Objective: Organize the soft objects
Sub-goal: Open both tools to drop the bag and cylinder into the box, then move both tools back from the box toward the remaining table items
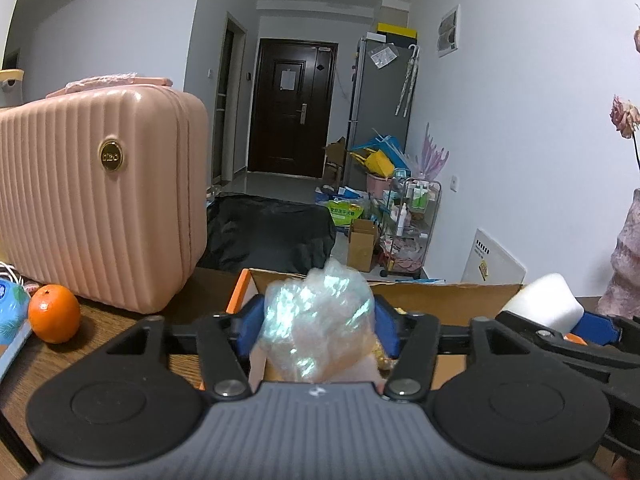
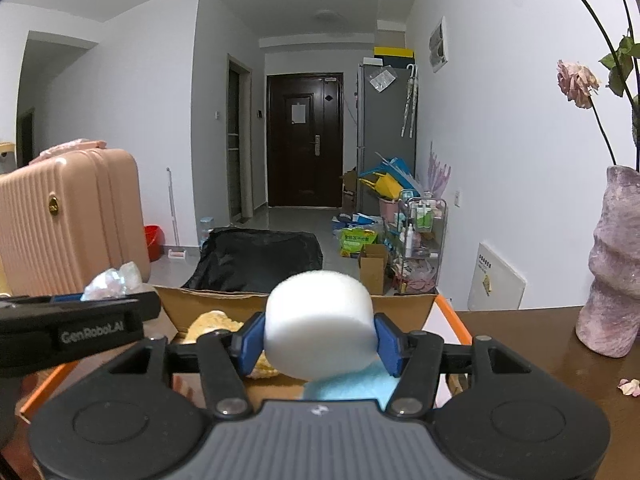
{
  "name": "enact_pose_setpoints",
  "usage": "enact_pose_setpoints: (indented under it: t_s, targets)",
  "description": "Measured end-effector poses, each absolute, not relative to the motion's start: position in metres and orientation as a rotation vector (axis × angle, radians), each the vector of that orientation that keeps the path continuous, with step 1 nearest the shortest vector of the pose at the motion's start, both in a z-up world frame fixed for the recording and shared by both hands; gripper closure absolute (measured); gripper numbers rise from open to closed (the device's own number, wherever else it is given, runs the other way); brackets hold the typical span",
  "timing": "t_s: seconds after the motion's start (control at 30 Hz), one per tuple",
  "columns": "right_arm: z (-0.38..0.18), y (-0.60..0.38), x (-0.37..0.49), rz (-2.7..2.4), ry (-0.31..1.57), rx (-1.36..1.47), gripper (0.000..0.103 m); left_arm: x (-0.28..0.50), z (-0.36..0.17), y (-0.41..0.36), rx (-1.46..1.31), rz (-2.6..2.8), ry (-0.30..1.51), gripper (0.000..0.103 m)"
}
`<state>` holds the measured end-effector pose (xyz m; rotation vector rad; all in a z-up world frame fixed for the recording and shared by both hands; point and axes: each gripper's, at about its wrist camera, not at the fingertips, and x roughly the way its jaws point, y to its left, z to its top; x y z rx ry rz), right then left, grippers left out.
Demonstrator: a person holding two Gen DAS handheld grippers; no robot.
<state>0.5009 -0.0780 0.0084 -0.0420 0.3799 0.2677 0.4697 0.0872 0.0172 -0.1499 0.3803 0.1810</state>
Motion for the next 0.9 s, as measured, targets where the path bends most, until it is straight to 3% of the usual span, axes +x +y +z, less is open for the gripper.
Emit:
enact_pose_setpoints:
  t_s: [0.17, 0.4, 0.47, 0.9]
  targets:
    - [0.006, -0.078, 0.502, 0.235, 0.383, -0.054, 0.022, 0.468, 0.018, 0.091, -0.159, 0.193, 0.373, 0.023]
    - [0.007, -0.081, 0.501, 0.213, 0.387, -0.053, 0.004, 0.463, 0.019, 0.089, -0.16, 0.217, 0.358, 0.005]
    - [0.007, -0.08, 0.501, 0.203, 0.388, -0.056, 0.002, 0.462, 0.02, 0.091, -0.162, 0.236, 0.353, 0.0]
    - [0.007, -0.087, 0.502, 0.206, 0.399, -0.037, 0.0, 0.461, 0.018, 0.1, -0.195, 0.26, 0.376, 0.0]
